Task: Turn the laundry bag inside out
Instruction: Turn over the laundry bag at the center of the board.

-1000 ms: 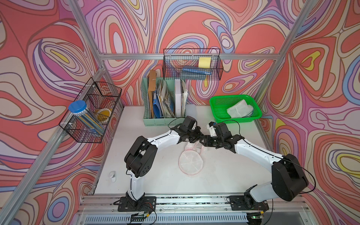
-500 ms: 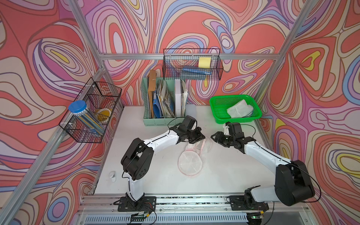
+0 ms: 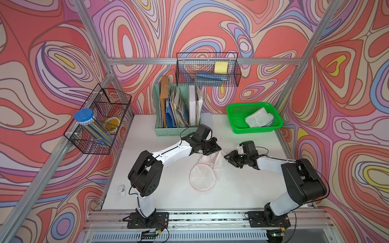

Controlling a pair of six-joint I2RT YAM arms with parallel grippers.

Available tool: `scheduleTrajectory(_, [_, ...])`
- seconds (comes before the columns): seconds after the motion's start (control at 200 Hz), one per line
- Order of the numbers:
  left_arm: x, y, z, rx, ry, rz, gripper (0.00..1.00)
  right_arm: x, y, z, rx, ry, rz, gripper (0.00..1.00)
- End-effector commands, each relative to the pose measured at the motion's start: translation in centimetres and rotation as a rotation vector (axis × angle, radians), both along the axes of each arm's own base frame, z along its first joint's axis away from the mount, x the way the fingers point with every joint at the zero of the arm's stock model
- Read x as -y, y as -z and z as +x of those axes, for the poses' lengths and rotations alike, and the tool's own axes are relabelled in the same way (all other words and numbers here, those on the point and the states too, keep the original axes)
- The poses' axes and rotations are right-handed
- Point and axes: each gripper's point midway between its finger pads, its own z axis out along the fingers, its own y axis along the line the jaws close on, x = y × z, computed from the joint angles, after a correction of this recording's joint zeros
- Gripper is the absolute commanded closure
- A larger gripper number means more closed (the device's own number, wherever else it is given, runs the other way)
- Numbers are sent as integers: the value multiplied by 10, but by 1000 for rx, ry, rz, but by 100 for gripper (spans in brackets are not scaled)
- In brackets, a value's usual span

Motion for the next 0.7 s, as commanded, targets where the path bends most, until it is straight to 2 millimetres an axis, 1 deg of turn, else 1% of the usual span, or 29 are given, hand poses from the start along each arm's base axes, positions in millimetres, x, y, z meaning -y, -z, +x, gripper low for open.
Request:
scheduleTrajectory(0.0, [1, -11, -3, 13, 24, -13, 100, -7, -8, 10, 47, 21, 80, 97])
scheduleTrajectory(0.025, [1, -12, -3, 12, 25, -13, 100, -5, -11, 11, 60, 31, 71, 100])
scheduleTrajectory(0.095, [1, -18, -3, 19, 32, -15, 100, 1, -27, 14, 106, 43, 41, 100])
scheduleTrajectory(0.175, [4, -29, -2, 26, 43, -35, 100, 10, -59, 18, 172, 32, -32, 100])
scheduleTrajectory(0.19, [5, -33, -2, 29, 47, -41, 100, 11, -63, 18, 177, 30, -41, 100])
scheduleTrajectory(0.2, [6, -36, -1, 33, 49, -45, 100, 12, -71, 20, 194, 28, -52, 100])
scheduleTrajectory(0.225, [8, -43, 1, 42, 53, -60, 100, 15, -82, 21, 212, 25, -73, 100])
scheduleTrajectory(0.255, [8, -48, -1, 27, 59, -60, 100, 17, -94, 21, 232, 19, -96, 100])
scheduleTrajectory(0.3, [10, -62, 0, 40, 72, -80, 100, 19, -116, 23, 270, 8, -113, 100])
scheduleTrajectory(0.315, [11, -67, 0, 44, 76, -86, 100, 19, -120, 23, 274, 3, -117, 100])
scheduleTrajectory(0.32, [12, -69, 1, 46, 77, -88, 100, 19, -125, 23, 282, -1, -118, 100])
scheduleTrajectory(0.34, [12, -75, 1, 54, 83, -93, 100, 19, -134, 24, 292, -8, -126, 100])
scheduleTrajectory(0.405, [9, -95, 5, 74, 85, -112, 100, 20, -154, 23, 306, -21, -141, 100])
scheduleTrajectory(0.425, [6, -98, 6, 74, 82, -117, 100, 20, -158, 22, 308, -25, -141, 100])
scheduleTrajectory(0.455, [2, -104, 8, 71, 75, -125, 100, 19, -168, 21, 318, -33, -146, 100])
scheduleTrajectory(0.561, [-17, -116, 14, 61, 53, -156, 100, 20, -189, 15, 334, -49, -166, 100])
scheduleTrajectory(0.641, [-32, -112, 17, 58, 31, -152, 100, 13, -198, 11, 342, -81, -190, 100])
scheduleTrajectory(0.696, [-39, -104, 18, 42, 26, -145, 100, 4, -196, 8, 335, -111, -216, 100])
